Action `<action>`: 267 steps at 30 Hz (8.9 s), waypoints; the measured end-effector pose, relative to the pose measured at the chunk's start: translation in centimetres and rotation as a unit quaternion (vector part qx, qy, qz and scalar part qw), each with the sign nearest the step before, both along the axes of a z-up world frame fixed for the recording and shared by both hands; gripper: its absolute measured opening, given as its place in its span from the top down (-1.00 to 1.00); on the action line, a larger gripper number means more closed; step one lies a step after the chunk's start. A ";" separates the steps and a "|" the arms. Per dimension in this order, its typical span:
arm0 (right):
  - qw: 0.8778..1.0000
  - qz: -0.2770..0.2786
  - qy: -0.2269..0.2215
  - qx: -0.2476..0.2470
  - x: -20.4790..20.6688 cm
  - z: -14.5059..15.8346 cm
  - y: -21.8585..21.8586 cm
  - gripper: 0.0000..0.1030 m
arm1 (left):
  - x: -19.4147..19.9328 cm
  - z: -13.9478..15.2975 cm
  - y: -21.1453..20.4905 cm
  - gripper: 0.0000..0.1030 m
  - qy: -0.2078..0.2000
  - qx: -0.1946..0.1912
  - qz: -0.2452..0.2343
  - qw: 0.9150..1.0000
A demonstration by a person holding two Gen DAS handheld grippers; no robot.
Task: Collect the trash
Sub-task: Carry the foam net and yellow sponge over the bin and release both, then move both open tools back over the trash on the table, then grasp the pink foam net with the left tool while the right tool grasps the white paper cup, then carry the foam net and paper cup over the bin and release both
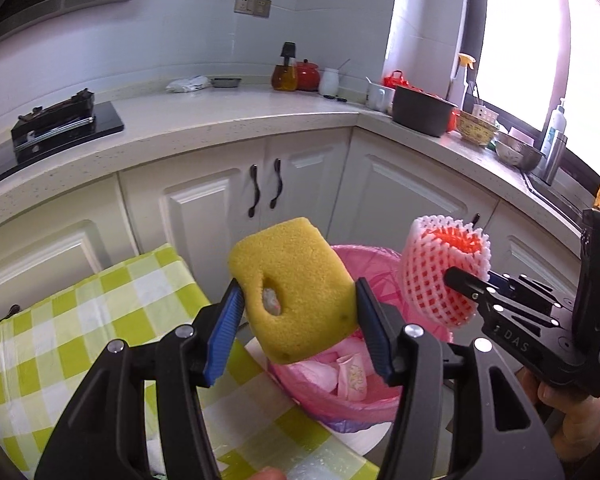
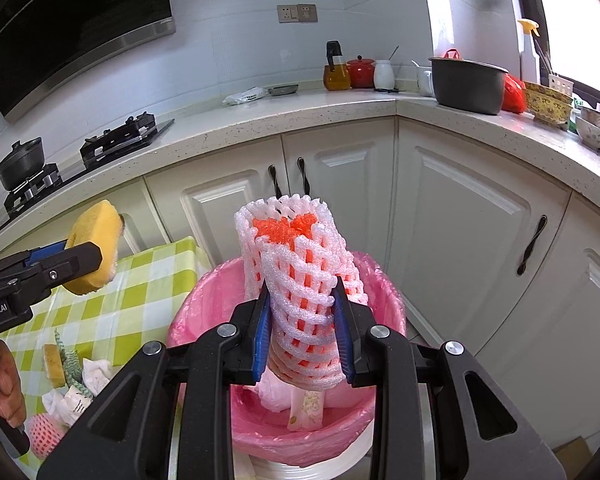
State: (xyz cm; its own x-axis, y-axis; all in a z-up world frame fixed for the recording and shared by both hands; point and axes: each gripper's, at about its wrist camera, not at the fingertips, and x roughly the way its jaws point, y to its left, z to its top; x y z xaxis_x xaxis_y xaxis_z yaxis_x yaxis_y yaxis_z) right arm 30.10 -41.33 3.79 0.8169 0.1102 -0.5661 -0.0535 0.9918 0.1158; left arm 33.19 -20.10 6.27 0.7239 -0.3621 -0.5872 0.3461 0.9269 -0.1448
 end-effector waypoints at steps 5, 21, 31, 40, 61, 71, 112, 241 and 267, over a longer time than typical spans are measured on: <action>1.000 -0.005 0.004 0.005 0.6 -0.3 -1.0 0.43 | 0.8 -0.6 -1.5 -0.07 0.009 -0.002 -0.016 1.000; 1.000 -0.016 0.000 0.006 1.2 0.1 -2.7 0.07 | 2.4 -0.9 -4.0 -0.48 0.019 -0.010 -0.030 0.999; 1.000 -0.017 0.000 0.012 0.9 0.0 -2.8 0.04 | 1.6 -0.5 -3.0 -0.48 0.015 -0.012 -0.015 1.000; 1.000 -0.014 -0.010 0.009 -0.5 0.3 -2.1 -0.13 | -0.2 0.2 -1.5 -0.50 0.000 -0.007 -0.002 1.000; 0.999 0.019 -0.014 0.024 -8.9 -0.5 2.4 -0.40 | -11.3 0.1 10.9 -0.58 -0.021 -0.006 0.095 0.995; 0.998 0.052 -0.014 0.017 -12.2 -0.8 6.2 -0.40 | -17.7 -0.5 18.7 -0.62 -0.026 0.018 0.156 0.987; 0.991 0.134 0.028 0.005 -14.1 -4.8 14.9 -0.46 | -19.9 -14.3 18.1 -0.30 0.134 -0.007 0.080 0.988; 0.993 0.103 0.011 0.060 -6.3 0.4 7.6 -0.24 | -11.5 1.3 11.3 0.13 -0.024 0.010 0.030 0.999; 0.999 0.022 -0.005 0.042 -0.2 1.0 -1.1 -0.24 | 0.1 2.1 -0.6 0.06 -0.016 -0.028 -0.029 0.999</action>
State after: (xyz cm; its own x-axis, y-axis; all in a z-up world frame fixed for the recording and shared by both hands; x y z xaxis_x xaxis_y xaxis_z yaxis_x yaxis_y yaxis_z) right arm 29.86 -42.41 4.80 0.8162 0.1920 -0.5449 -0.0975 0.9754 0.1975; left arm 33.26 -20.69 8.38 0.7187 -0.4358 -0.5418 0.4039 0.8959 -0.1849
